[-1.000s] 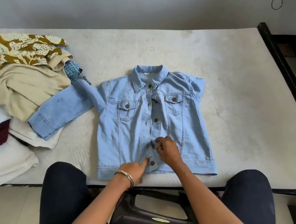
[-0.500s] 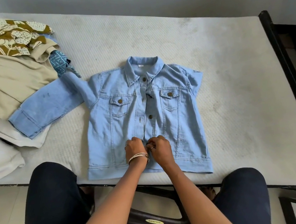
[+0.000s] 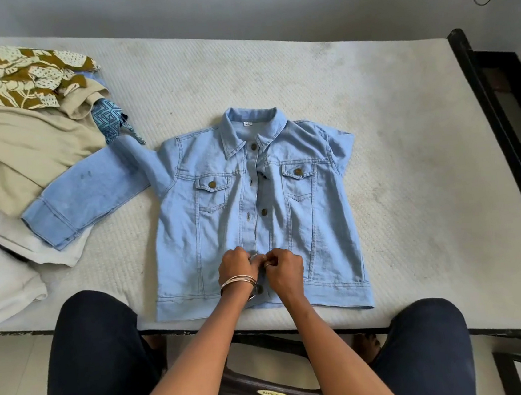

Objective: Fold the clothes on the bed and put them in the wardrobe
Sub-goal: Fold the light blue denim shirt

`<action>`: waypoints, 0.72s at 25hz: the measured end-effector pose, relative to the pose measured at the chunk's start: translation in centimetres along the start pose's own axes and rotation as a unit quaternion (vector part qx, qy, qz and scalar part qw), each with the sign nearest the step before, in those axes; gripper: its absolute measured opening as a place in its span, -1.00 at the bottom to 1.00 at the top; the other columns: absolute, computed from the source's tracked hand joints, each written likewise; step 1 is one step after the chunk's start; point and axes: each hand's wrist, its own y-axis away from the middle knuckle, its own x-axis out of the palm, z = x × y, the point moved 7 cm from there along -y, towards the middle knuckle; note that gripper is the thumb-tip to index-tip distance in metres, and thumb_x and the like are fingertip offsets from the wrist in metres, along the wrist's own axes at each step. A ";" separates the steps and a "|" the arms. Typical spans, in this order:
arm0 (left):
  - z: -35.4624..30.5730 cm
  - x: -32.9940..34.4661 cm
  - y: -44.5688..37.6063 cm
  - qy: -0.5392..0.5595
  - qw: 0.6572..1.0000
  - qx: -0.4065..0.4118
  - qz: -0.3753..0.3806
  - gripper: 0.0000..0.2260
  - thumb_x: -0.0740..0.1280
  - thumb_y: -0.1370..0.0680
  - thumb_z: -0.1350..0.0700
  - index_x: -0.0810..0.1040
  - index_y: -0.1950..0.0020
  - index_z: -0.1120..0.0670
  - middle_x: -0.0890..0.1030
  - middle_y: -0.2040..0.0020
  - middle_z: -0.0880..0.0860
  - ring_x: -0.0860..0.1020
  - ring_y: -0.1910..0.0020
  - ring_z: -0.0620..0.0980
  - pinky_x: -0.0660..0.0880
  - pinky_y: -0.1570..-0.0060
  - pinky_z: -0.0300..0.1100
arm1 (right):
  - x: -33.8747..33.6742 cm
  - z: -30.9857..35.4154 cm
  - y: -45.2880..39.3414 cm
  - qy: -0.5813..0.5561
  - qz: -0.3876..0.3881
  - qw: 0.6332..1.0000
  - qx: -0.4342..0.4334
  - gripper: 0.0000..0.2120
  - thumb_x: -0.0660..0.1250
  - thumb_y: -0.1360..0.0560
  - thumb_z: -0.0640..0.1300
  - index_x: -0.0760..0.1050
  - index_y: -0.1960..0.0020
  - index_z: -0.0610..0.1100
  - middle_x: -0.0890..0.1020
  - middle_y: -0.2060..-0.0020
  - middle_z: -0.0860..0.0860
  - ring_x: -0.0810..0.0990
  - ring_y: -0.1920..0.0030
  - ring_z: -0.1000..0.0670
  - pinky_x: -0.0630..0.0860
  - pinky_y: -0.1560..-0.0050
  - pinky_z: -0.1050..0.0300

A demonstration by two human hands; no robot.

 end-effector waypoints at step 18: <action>1.3 -1.7 1.2 0.163 0.985 -0.032 -0.038 -0.92 0.44 -0.44 0.14 0.72 0.19 0.11 0.70 0.25 0.06 0.64 0.18 0.01 0.54 0.13 -0.21 | -0.2 1.5 0.3 -0.070 0.015 0.997 -0.001 -0.86 0.33 -0.43 -0.34 0.67 0.17 -0.22 0.64 0.36 -0.05 0.59 0.32 0.02 0.55 0.27 0.20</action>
